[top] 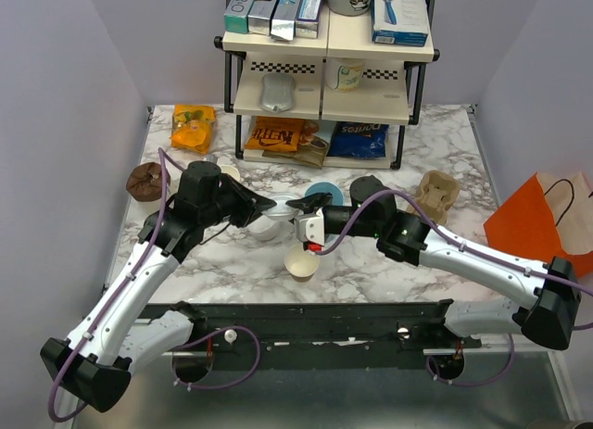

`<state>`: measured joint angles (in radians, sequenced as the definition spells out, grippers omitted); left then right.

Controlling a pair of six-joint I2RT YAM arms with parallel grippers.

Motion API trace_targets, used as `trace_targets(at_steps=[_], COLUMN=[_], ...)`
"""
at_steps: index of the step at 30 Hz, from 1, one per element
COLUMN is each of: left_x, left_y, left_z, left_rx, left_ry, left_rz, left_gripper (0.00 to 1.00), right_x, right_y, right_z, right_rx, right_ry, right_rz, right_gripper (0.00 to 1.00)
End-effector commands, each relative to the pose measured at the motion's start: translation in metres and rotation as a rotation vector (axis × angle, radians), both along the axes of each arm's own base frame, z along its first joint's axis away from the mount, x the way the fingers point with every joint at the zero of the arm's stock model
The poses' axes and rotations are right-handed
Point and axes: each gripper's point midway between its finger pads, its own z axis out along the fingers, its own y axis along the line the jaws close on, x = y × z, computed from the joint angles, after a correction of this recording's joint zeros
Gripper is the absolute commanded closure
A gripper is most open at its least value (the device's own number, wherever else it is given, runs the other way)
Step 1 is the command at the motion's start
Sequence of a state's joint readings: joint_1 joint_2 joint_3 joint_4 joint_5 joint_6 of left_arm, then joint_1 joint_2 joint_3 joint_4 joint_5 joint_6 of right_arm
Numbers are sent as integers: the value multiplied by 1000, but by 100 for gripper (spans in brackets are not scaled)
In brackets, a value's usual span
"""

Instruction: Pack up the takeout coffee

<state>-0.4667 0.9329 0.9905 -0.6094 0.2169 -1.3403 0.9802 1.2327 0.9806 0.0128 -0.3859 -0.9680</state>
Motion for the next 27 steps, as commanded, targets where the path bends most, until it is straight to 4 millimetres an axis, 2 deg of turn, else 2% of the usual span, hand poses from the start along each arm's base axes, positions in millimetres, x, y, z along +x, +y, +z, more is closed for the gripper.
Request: trace_targets(at_steps=[1, 3, 4, 6, 7, 9, 10, 12, 14, 16, 17, 18, 21, 23, 25, 27], left_x=[-8, -8, -8, -6, -6, -5, -5, -3, -3, -2, -3, -3, 0, 3, 4, 9], left_y=[-5, -6, -6, -5, -4, 0, 2, 8, 13, 21, 28, 34, 54, 69, 67, 49], left_z=[1, 0, 0, 1, 2, 6, 7, 12, 16, 24, 18, 21, 8, -11, -24, -26], left_rx=[-23, -18, -14, -6, -1, 20, 29, 56, 79, 134, 173, 203, 342, 439, 466, 453], left_ry=[18, 15, 13, -16, -24, -67, -81, -128, -163, -227, -212, -237, -281, -252, -261, -333], left_rz=[-49, -63, -64, -70, -71, -71, -70, -55, -49, -39, -27, -7, 11, 45, 5, -104], left_gripper=[97, 88, 77, 68, 53, 40, 23, 14, 1, 1, 1, 1, 1, 1, 1, 1], right_x=[7, 5, 4, 2, 0, -2, -3, -3, -8, -9, -10, -9, -8, -7, -2, 5], right_y=[5, 6, 6, 5, 3, 1, -2, -5, -8, -11, -15, -18, -33, -42, -61, -82], right_z=[24, 29, 32, 35, 36, 36, 37, 37, 36, 37, 39, 40, 45, 45, 39, 31], right_rx=[67, 90, 100, 122, 130, 150, 160, 186, 211, 236, 264, 284, 359, 416, 451, 504], right_ry=[-35, -7, 12, 59, 71, 121, 138, 201, 275, 323, 373, 395, 489, 593, 655, 725], right_rz=[-47, -45, -48, -57, -59, -75, -84, -117, -129, -146, -174, -192, -276, -344, -457, -592], right_gripper=[61, 66, 71, 74, 75, 75, 75, 76, 76, 76, 77, 77, 77, 78, 78, 78])
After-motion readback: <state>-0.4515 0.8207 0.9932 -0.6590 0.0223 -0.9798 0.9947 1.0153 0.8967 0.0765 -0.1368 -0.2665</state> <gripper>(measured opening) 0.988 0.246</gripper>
